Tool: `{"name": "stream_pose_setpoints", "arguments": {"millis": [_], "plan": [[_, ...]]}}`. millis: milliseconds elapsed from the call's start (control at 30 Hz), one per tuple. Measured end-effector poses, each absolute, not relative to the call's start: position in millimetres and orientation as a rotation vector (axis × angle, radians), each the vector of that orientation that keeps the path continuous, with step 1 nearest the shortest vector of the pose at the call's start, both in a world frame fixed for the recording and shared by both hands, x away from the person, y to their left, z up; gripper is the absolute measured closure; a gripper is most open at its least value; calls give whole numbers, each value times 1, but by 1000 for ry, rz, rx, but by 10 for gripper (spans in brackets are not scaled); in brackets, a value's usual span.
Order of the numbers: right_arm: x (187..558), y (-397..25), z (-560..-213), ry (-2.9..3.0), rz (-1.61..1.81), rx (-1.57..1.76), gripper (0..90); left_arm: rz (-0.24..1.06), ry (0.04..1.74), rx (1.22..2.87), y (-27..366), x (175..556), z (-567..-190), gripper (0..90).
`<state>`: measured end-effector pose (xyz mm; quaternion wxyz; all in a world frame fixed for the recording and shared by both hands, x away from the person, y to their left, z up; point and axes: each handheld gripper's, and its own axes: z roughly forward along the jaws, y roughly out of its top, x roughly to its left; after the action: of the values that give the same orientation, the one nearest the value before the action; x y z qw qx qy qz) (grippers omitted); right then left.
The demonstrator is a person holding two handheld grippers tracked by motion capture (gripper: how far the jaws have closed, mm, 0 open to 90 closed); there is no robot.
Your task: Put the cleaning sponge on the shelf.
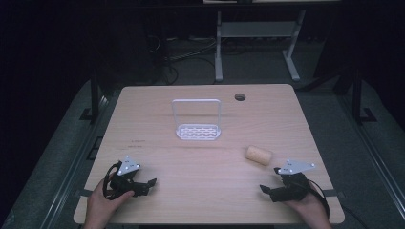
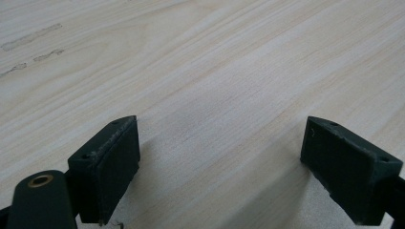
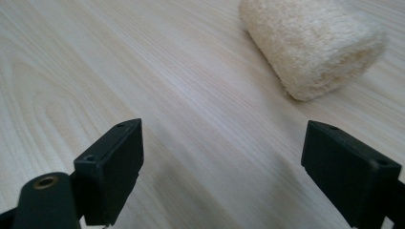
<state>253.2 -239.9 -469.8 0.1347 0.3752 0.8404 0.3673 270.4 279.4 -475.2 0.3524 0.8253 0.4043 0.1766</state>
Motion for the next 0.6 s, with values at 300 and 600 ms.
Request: {"name": "stream_pose_setpoints", "arguments": {"millis": [300, 600], "plan": [[258, -252, -467, 2398, 1068, 1120, 141, 457, 1046, 2136, 279, 270, -475, 127], [266, -258, -460, 2368, 1071, 1123, 140, 457, 1046, 2136, 279, 270, -475, 127]]}}
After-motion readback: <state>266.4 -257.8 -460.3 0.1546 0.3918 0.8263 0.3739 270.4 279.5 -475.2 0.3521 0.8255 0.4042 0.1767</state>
